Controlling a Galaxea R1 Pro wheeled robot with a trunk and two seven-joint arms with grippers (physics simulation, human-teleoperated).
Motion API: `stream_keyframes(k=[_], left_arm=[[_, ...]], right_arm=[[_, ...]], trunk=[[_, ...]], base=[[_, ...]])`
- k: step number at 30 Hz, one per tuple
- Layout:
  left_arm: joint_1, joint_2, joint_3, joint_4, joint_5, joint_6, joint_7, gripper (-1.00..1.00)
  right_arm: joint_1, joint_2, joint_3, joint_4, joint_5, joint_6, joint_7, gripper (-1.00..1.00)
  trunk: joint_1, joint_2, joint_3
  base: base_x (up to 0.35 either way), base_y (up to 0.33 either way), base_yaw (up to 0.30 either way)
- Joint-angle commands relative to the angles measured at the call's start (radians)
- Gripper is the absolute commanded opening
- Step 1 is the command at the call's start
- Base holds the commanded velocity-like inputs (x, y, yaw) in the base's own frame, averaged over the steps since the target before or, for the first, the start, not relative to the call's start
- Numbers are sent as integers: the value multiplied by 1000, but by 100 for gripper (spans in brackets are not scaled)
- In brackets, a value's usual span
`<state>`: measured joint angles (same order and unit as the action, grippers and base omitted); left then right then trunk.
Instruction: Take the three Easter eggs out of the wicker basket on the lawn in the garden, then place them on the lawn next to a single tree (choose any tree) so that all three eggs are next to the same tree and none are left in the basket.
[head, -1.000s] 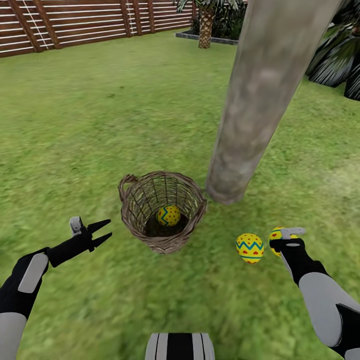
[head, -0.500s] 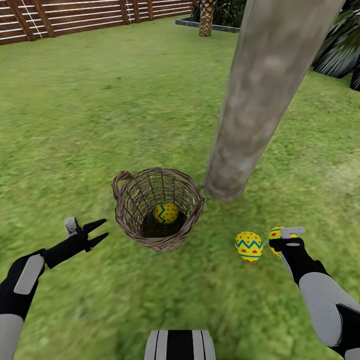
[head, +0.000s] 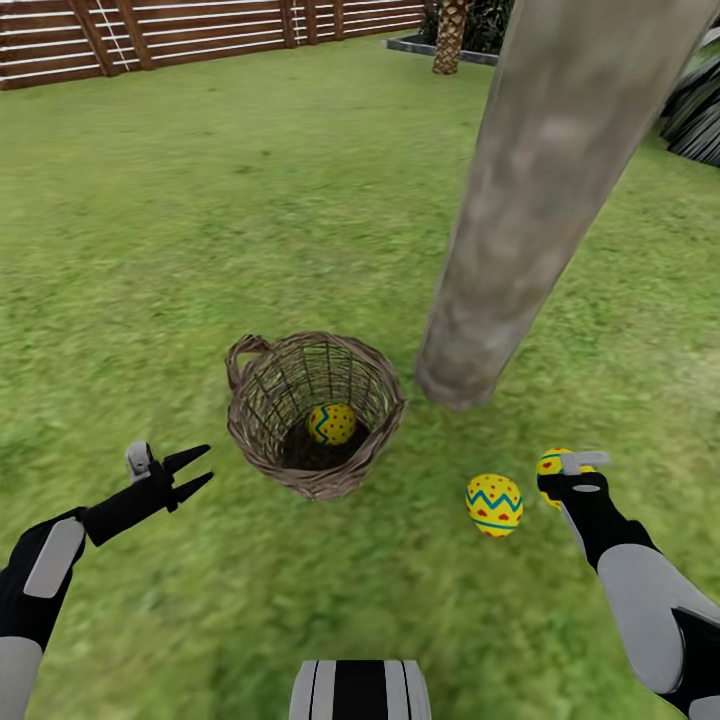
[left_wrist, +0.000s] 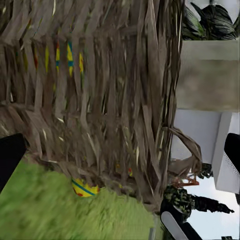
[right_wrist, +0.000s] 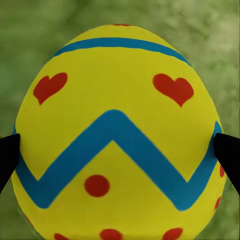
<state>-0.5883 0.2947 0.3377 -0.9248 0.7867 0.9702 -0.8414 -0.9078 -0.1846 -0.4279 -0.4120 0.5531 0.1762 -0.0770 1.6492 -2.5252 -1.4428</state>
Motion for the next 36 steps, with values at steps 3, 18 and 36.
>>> stream_keyframes(k=[3,18,36], left_arm=[[0,0,1,1,-3,4,-4,100],[2,7,-14,-13,0,15,-1,100],[2,8,-14,-14,0,15,1,100]], right_arm=[[0,1,-2,-1,7,3,0,-100],[1,4,-2,0,7,4,6,-100],[1,5,-3,-1,7,6,-3,-100]], trunk=[[0,0,-1],[3,-2,-28],[11,-6,-97]], base=[[0,-182,236],[0,-4,7],[0,0,0]])
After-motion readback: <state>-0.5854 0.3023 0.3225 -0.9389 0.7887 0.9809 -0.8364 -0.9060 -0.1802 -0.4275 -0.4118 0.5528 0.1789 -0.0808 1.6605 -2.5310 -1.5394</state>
